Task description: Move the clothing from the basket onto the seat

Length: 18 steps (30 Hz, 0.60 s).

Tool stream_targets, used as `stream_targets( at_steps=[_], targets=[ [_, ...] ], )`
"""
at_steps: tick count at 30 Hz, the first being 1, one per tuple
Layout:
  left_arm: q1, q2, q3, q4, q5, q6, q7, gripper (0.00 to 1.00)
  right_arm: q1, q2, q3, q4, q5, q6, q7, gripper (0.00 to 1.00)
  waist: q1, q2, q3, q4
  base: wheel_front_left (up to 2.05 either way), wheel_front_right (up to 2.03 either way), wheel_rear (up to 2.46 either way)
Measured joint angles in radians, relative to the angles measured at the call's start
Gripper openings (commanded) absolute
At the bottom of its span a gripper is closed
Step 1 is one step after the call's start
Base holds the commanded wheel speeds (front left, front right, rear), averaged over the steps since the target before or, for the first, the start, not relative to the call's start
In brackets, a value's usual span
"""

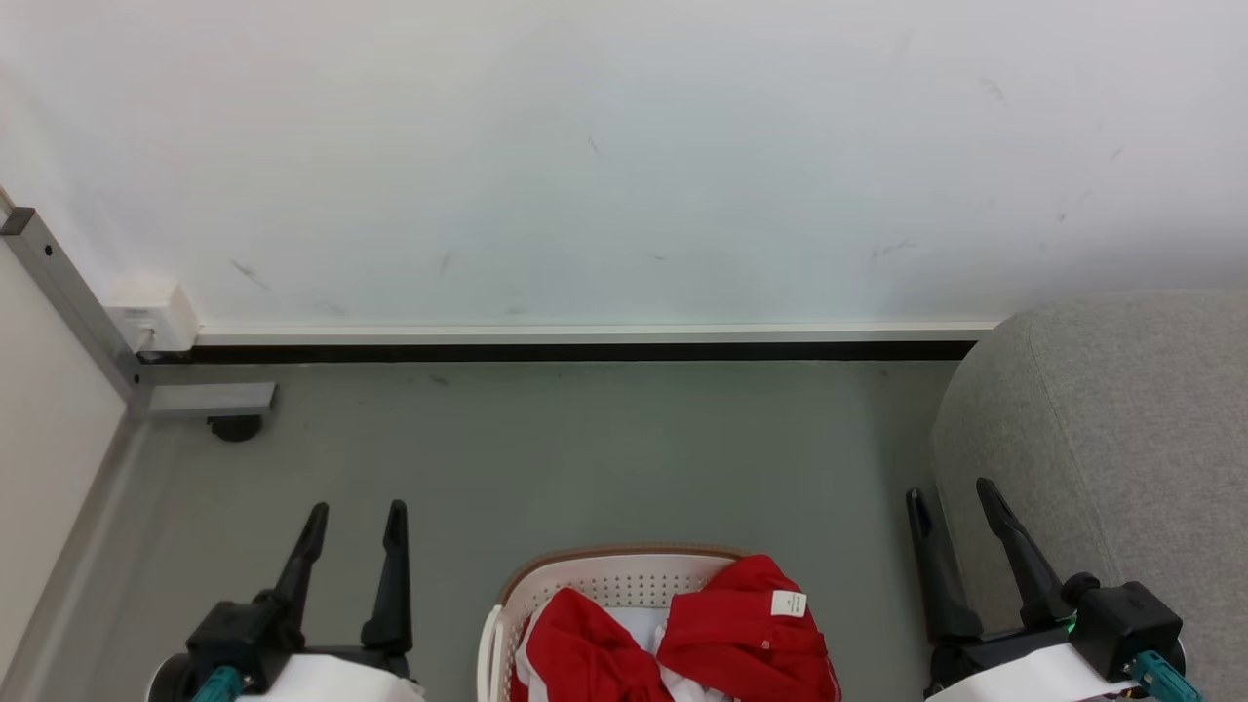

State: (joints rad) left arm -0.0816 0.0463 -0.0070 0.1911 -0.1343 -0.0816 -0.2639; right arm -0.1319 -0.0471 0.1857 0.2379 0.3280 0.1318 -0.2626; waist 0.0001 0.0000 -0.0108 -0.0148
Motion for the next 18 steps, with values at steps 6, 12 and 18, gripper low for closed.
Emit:
stream_targets(
  at_steps=[6,12,18],
  targets=[
    [0.0,0.0,-0.001,-0.001,0.0,0.003,0.0,1.0,-0.001,0.0,0.001,0.0,0.0,0.0,0.0,1.0,0.0,0.0,0.006,-0.005,0.0,0.0,0.0],
    [-0.002,0.0,-0.008,0.0,-0.001,0.003,0.0,1.0,-0.006,0.0,-0.002,0.0,-0.001,0.0,0.0,1.0,0.0,0.0,0.02,-0.017,0.0,0.0,0.0],
    [-0.023,0.001,-0.019,0.002,-0.002,0.0,0.0,1.0,-0.02,0.0,-0.02,-0.013,-0.016,0.0,0.0,1.0,0.0,0.0,0.057,-0.037,0.0,0.0,0.0]
  ],
)
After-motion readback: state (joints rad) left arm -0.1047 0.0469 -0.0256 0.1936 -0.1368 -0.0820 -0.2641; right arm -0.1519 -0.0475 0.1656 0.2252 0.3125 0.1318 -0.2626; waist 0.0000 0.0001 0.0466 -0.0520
